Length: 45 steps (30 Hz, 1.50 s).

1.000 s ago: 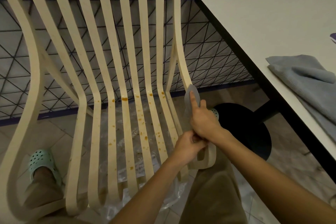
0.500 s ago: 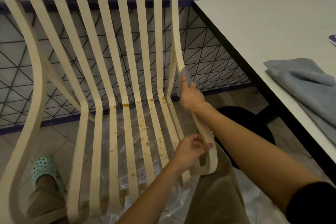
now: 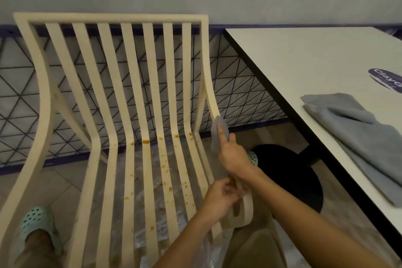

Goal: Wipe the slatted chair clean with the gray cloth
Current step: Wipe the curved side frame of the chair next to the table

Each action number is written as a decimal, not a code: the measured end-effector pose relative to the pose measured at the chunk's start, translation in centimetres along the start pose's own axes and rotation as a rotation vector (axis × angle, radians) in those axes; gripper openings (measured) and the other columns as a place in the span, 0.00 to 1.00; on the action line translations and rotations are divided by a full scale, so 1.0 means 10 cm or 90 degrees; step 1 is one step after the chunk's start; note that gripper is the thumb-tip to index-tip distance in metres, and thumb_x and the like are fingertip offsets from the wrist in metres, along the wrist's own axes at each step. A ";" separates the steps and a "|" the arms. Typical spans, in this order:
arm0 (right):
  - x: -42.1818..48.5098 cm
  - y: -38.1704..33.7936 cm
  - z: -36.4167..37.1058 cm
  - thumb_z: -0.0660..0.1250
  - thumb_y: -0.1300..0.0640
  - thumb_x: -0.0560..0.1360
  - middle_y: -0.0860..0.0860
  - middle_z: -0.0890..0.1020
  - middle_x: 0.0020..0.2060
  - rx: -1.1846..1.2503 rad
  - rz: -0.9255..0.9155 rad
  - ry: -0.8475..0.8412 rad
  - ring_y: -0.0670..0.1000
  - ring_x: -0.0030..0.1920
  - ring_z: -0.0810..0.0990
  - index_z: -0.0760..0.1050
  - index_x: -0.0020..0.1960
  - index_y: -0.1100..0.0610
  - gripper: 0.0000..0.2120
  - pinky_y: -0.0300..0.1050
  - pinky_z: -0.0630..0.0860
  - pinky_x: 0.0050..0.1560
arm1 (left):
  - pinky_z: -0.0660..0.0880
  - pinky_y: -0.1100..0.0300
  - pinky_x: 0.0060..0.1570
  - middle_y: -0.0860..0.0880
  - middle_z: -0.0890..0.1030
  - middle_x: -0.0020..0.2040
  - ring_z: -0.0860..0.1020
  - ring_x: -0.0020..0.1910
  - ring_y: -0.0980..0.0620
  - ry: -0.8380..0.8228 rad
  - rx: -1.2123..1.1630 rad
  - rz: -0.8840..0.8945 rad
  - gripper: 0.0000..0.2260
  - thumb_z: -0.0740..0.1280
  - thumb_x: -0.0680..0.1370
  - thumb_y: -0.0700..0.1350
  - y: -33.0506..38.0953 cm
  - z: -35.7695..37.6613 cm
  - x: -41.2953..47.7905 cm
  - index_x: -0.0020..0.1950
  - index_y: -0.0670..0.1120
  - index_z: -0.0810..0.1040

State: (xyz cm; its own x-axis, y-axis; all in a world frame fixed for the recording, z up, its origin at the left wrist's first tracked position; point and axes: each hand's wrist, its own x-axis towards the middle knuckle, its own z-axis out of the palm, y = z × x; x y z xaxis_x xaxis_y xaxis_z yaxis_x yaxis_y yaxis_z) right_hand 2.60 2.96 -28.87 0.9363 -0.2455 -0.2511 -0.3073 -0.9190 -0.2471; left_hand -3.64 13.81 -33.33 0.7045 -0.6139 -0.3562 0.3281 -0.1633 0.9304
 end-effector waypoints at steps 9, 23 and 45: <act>-0.37 0.12 0.14 0.55 0.58 0.80 0.59 0.63 0.60 -0.037 -0.016 -0.006 0.62 0.45 0.77 0.33 0.78 0.49 0.37 0.59 0.79 0.48 | 0.74 0.64 0.38 0.47 0.84 0.44 0.83 0.46 0.50 0.031 0.046 0.007 0.07 0.71 0.73 0.40 -0.04 -0.01 0.01 0.49 0.49 0.79; 0.14 -0.04 -0.01 0.58 0.62 0.79 0.62 0.62 0.64 -0.031 0.012 -0.007 0.58 0.42 0.71 0.31 0.78 0.53 0.41 0.51 0.72 0.42 | 0.78 0.43 0.52 0.47 0.81 0.37 0.81 0.42 0.46 0.001 -0.007 0.021 0.20 0.76 0.64 0.63 -0.09 -0.01 0.03 0.46 0.51 0.81; 1.22 -0.17 -0.26 0.62 0.56 0.79 0.60 0.77 0.61 0.408 0.076 0.056 0.61 0.57 0.79 0.56 0.75 0.50 0.28 0.59 0.77 0.59 | 0.78 0.44 0.56 0.52 0.82 0.39 0.82 0.46 0.48 -0.034 0.034 -0.003 0.10 0.73 0.67 0.59 0.02 -0.08 0.01 0.39 0.56 0.78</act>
State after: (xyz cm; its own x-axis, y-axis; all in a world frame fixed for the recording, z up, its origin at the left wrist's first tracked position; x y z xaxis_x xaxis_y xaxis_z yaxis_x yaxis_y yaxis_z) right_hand 15.00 0.67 -29.12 0.8918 -0.3833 -0.2405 -0.4246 -0.5252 -0.7375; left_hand -3.04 14.35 -33.28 0.6677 -0.6538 -0.3560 0.2961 -0.2056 0.9328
